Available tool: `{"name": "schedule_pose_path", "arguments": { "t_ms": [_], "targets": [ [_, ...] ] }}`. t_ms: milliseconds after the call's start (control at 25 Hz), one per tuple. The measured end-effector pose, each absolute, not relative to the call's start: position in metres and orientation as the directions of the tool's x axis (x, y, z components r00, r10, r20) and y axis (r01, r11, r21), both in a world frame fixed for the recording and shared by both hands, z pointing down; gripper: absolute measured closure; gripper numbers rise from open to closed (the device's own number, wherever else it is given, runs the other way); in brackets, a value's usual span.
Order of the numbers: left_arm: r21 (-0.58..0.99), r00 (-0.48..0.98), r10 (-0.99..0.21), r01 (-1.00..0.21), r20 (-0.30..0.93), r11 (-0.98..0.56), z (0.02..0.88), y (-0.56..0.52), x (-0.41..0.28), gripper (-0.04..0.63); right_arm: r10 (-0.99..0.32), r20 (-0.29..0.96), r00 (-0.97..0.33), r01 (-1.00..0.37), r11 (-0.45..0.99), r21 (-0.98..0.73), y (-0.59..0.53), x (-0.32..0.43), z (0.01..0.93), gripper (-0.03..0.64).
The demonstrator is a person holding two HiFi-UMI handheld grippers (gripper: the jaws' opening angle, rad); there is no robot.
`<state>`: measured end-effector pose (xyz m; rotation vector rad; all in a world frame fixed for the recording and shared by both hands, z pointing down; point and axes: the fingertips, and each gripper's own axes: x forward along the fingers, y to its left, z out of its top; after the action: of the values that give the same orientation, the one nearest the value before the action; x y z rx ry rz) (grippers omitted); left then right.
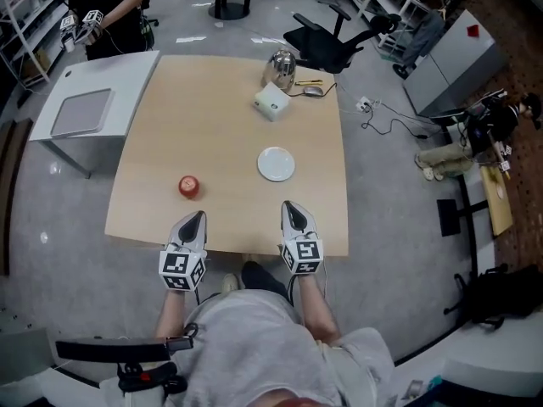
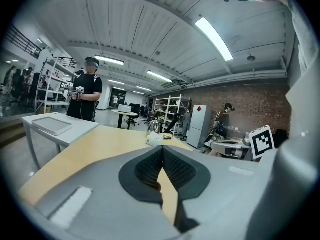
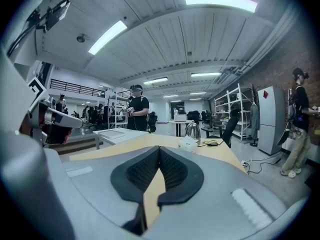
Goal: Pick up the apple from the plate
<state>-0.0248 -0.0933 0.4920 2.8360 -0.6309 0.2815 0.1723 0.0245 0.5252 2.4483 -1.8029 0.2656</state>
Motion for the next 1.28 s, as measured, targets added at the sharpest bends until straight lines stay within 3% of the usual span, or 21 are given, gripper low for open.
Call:
{"name": "schedule_pose_path", "arguments": {
  "t_ms": [360, 1280],
  "targets": [
    [0.166, 0.915, -0.332, -0.372, 0.228, -0.913, 0.496, -0.076, -0.017, 0.575, -0.924, 0.167, 0.344, -0.934, -0.355, -0.043, 0.062, 0.164, 0.526, 0.611],
    [0.139, 0.927, -0.306, -0.339, 0.217, -0.93, 0.5, -0.056, -0.031, 0.575, -0.905, 0.153, 0.396, -0.914, -0.405, -0.03, 0.107, 0.144, 0.536, 0.611]
  ]
}}
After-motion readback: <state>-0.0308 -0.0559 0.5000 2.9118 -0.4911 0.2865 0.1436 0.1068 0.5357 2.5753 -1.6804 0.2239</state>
